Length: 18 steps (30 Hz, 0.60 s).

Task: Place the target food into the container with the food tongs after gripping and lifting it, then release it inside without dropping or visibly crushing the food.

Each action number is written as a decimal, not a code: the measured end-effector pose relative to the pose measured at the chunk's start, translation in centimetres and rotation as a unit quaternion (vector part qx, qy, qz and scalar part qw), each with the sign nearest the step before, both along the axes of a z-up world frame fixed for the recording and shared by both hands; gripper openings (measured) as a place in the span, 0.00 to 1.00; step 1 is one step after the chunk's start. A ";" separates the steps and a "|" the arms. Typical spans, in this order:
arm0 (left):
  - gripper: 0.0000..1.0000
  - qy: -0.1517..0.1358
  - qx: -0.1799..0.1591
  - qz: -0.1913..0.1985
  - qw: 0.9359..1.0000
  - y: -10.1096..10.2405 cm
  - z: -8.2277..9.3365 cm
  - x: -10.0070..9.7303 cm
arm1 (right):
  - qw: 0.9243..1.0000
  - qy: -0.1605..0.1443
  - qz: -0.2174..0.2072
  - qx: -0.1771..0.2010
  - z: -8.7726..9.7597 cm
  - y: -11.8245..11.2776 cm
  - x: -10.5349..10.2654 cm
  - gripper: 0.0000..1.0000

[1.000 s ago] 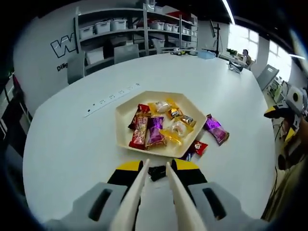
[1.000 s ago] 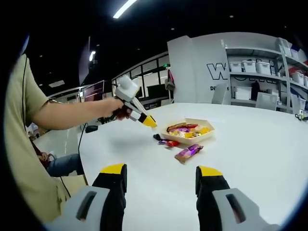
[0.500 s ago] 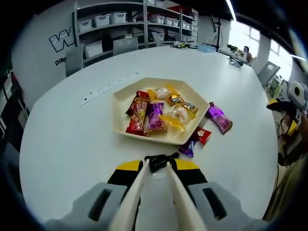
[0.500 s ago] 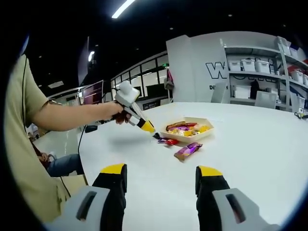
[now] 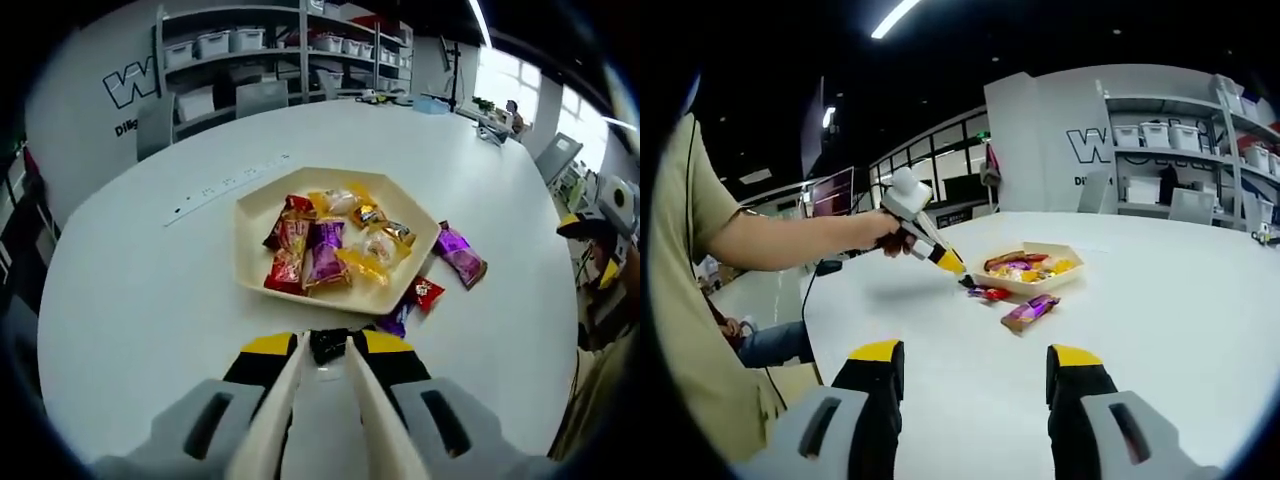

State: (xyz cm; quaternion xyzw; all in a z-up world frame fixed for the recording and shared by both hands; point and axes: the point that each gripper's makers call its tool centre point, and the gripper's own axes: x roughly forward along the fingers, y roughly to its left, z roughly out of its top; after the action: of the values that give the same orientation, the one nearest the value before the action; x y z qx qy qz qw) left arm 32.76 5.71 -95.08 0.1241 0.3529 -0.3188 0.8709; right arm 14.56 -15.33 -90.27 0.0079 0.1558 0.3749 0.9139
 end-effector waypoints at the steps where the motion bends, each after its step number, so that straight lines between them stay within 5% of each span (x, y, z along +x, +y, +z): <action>1: 0.22 0.001 -0.002 0.001 1.000 0.0 0.0 0.0 | 1.000 0.000 0.000 0.000 0.0 -0.1 0.0 0.55; 8: 0.22 0.007 0.001 -0.002 1.000 -0.1 -0.1 -0.5 | 1.000 0.000 -0.002 0.000 0.0 -0.2 0.0 0.55; 11: 0.22 0.006 0.029 -0.008 1.000 0.3 -0.8 -1.2 | 1.000 0.000 -0.001 0.000 0.0 -0.1 0.0 0.55; 18: 0.22 0.013 0.021 -0.011 1.000 0.3 -1.1 -2.2 | 1.000 0.001 0.000 0.000 -0.1 0.0 -0.1 0.55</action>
State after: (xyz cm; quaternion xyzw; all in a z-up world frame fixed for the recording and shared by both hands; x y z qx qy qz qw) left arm 30.51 6.02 -96.16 0.1422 0.3698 -0.3223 0.8597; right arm 14.49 -15.38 -90.40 0.0088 0.1567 0.3747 0.9138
